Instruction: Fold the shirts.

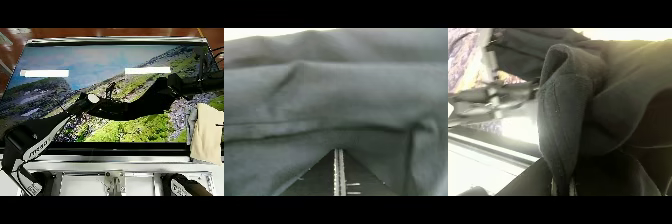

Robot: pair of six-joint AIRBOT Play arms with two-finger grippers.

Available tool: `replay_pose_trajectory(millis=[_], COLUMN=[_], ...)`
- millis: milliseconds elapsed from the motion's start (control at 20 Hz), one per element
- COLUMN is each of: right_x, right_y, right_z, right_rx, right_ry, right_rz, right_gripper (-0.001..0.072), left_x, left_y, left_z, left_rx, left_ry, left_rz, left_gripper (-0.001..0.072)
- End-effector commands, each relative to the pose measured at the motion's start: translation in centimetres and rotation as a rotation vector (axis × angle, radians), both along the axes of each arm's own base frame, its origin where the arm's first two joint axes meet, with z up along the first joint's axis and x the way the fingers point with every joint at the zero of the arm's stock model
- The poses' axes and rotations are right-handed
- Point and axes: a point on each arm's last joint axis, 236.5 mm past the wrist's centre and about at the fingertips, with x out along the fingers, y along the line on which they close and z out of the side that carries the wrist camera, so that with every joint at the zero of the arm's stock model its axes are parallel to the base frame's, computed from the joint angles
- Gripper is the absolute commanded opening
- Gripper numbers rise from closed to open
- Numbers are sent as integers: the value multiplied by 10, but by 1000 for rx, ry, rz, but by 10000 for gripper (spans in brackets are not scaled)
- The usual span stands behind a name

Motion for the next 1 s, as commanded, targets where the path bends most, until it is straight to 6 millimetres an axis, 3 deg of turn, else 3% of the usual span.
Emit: replay_pose_trajectory(millis=[0, 100, 150, 250, 400, 500, 650, 750, 850, 950], right_x=[-8, 2, 8, 17, 30, 42, 67, 78, 80, 71], right_y=[1, 0, 4, 27, 85, 136, 209, 251, 281, 306], right_z=[11, 15, 18, 18, -2, -23, -60, -88, -120, -149], right_rx=[1, 6, 10, 17, 37, 55, 92, 176, 266, 335], right_ry=[-15, -52, -76, -115, -127, -156, -222, -193, -96, 5], right_rz=[-7, -35, -43, -14, 73, 125, 120, 59, -8, -26], right_gripper=[61, 60, 60, 61, 60, 61, 61, 60, 61, 61], left_x=[-19, -12, 3, 49, 117, 144, 145, 131, 117, 107], left_y=[-25, -15, -3, 40, 151, 237, 346, 390, 414, 419], left_z=[-5, -2, 4, 29, 94, 150, 227, 257, 269, 267], left_rx=[-65, -73, -75, -79, -35, -18, -19, -7, 22, 41], left_ry=[91, 68, 53, -13, -198, -314, -442, -490, -510, -499], left_rz=[9, -16, 14, 106, 257, 383, 549, 601, 612, 590], left_gripper=[35, 31, 31, 30, 30, 31, 31, 31, 32, 32])
